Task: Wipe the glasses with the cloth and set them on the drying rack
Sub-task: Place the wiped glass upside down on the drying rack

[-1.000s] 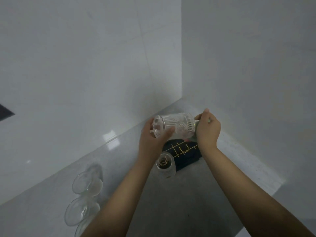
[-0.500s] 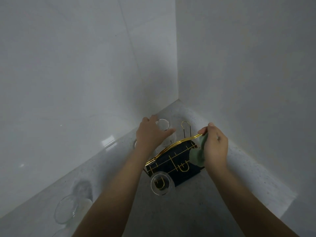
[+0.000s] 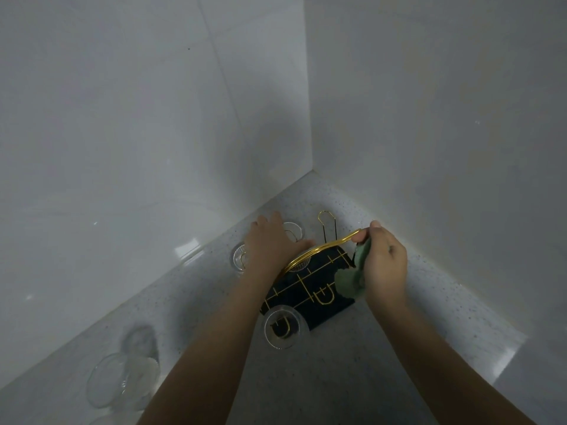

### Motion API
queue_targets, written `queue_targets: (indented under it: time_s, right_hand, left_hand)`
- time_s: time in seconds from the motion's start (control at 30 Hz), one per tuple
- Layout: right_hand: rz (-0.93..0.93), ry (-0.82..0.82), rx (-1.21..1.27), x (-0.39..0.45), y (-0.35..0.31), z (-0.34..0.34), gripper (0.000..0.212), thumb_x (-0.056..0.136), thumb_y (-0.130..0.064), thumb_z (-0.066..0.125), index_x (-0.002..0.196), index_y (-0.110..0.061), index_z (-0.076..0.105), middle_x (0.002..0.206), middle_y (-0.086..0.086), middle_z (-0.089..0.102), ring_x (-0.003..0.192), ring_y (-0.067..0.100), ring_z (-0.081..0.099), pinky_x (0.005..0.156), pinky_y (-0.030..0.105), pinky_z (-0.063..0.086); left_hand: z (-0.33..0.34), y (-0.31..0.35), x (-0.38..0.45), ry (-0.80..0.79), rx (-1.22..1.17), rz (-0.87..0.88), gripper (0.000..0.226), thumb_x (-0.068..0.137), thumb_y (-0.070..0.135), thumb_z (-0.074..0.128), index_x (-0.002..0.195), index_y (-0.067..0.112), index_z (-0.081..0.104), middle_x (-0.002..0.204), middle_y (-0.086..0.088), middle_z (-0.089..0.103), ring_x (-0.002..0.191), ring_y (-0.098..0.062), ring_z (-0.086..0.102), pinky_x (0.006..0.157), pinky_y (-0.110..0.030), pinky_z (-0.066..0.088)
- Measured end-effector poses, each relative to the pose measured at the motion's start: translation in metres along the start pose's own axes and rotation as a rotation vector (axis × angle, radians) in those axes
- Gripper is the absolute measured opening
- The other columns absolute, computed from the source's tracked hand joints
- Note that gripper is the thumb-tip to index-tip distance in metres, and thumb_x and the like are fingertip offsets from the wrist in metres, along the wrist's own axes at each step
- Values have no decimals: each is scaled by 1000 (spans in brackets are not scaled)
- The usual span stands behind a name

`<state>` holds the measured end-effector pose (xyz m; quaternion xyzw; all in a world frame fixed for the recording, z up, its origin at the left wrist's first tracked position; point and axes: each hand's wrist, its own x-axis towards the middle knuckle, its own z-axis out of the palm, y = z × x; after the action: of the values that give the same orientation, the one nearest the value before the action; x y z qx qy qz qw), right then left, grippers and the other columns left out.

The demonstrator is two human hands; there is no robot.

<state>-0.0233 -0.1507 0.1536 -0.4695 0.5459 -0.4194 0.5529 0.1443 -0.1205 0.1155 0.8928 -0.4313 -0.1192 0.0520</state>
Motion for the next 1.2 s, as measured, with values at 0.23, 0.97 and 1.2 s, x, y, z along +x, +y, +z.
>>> queue_targets:
  time_s: [0.23, 0.97, 1.2]
  right_hand:
    - [15, -32, 17, -15, -8, -4, 47, 99, -29, 35, 64, -15, 61, 52, -2, 34, 38, -1, 38, 54, 26, 34]
    - [691, -572, 20, -176, 36, 69, 18, 90, -18, 60, 91, 0, 65, 89, 13, 66, 81, 25, 63, 73, 38, 53]
    - [751, -497, -50, -235, 72, 87, 15, 92, -12, 55, 84, -1, 61, 93, 17, 62, 81, 29, 59, 77, 41, 48]
  left_hand:
    - [-10, -1, -11, 34, -122, -4, 81, 80, 72, 55, 137, 15, 43, 137, -12, 48, 125, -27, 47, 96, -39, 45]
    - [-1, -164, -239, 184, -512, -347, 41, 92, 43, 59, 122, 15, 60, 119, -7, 58, 110, -21, 57, 95, -35, 48]
    - [20, -218, -280, 119, -296, -434, 56, 89, 54, 58, 134, 22, 52, 144, -2, 44, 137, -20, 35, 114, -37, 17]
